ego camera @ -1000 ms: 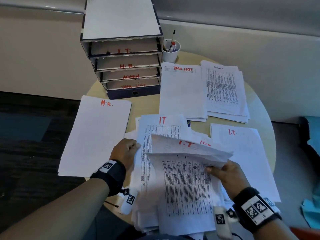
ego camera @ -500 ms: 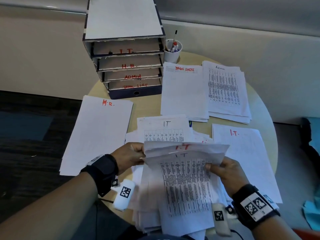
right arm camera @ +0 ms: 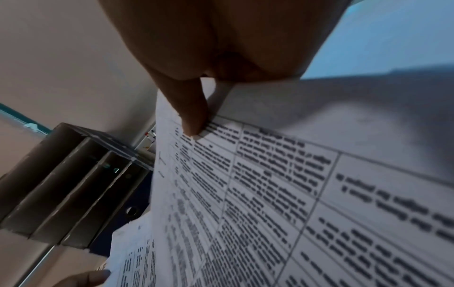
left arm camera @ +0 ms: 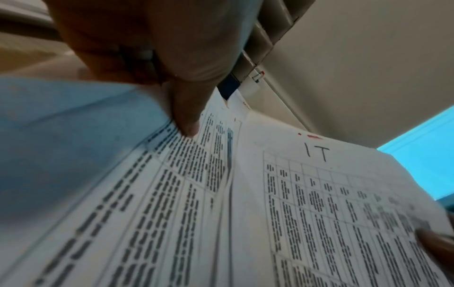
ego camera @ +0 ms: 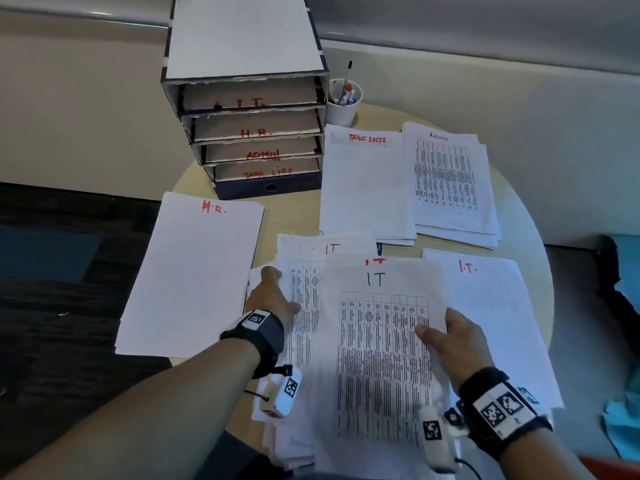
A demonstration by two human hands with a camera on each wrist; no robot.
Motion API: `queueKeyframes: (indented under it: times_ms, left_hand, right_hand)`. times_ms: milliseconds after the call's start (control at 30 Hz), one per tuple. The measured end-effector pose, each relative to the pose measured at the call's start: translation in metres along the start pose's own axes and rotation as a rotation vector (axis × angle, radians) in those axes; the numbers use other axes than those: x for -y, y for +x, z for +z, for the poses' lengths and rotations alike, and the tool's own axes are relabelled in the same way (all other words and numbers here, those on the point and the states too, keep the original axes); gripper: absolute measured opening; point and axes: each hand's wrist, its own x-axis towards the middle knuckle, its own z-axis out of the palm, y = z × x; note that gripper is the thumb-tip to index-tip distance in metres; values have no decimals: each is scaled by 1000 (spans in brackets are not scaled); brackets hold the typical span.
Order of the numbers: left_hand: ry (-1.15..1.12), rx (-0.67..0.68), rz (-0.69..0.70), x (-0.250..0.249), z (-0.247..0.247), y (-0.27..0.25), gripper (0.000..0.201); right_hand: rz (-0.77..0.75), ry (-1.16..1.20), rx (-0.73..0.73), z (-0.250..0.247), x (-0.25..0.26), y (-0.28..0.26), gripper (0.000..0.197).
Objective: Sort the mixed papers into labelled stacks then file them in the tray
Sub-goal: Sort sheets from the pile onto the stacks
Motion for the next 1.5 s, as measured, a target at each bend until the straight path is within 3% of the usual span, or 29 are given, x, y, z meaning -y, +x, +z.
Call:
queueKeyframes:
  times_ms: [100,233,433,467,533,567,633,700,767,933,1100,1267,1333,1400,1433,1500]
  left_hand:
    - [-68,-92,36,7,-5,-6,53]
    - [-286,-116,2,19,-11,-8,46]
    - [-289,-61,27,34,-20,-4,68]
    - [-269,-65,27,35,-23,-2,59]
    - [-198,-122,61,38,-29,0,18]
    - [-220,-167,89,40,-31,1,9]
    - [-434,-211,123,41,-34,2,10]
    - [-700,-149,128,38,-38,-8,16]
    - [-823,-2,161,31,-44,-24,18]
    - [-806,403,218,30,-46,-43,24]
    - [-800,497,197,32,-39,-39,24]
    - [-1041,582,28,25,-36,-37,32]
    - [-943,440,-14,20,-28,-32,24]
    - [-684,283,14,14,-17,-25,12]
    - [-512,250,37,9,-12,-23,16]
    - [-51,212,118,-5,-1,-22,57]
  right_hand:
    - [-11,54,54,-3,-3,-4,24]
    - [6,102,91,-8,-5,-7,29]
    - [-25,262,166,-11,-6,-7,31]
    - [-36,274,191,-12,-8,-6,51]
    - [-45,303,221,-10,-9,-5,81]
    - [-58,322,241,-10,-8,-4,86]
    - [-73,359,266,-10,-6,-3,81]
    - [-82,391,285,-8,-1,-3,61]
    - [-78,407,312,-6,4,-4,49]
    - [-71,356,306,1,15,-8,63]
    - [-96,313,245,3,11,-9,42]
    - [-72,361,238,-4,3,-8,30]
    - [-73,430,292,-10,-1,-11,36]
    - [-41,484,313,-15,-6,-14,34]
    - [-16,530,305,-18,-7,-15,25]
    - [42,613,273,-21,-12,-15,26]
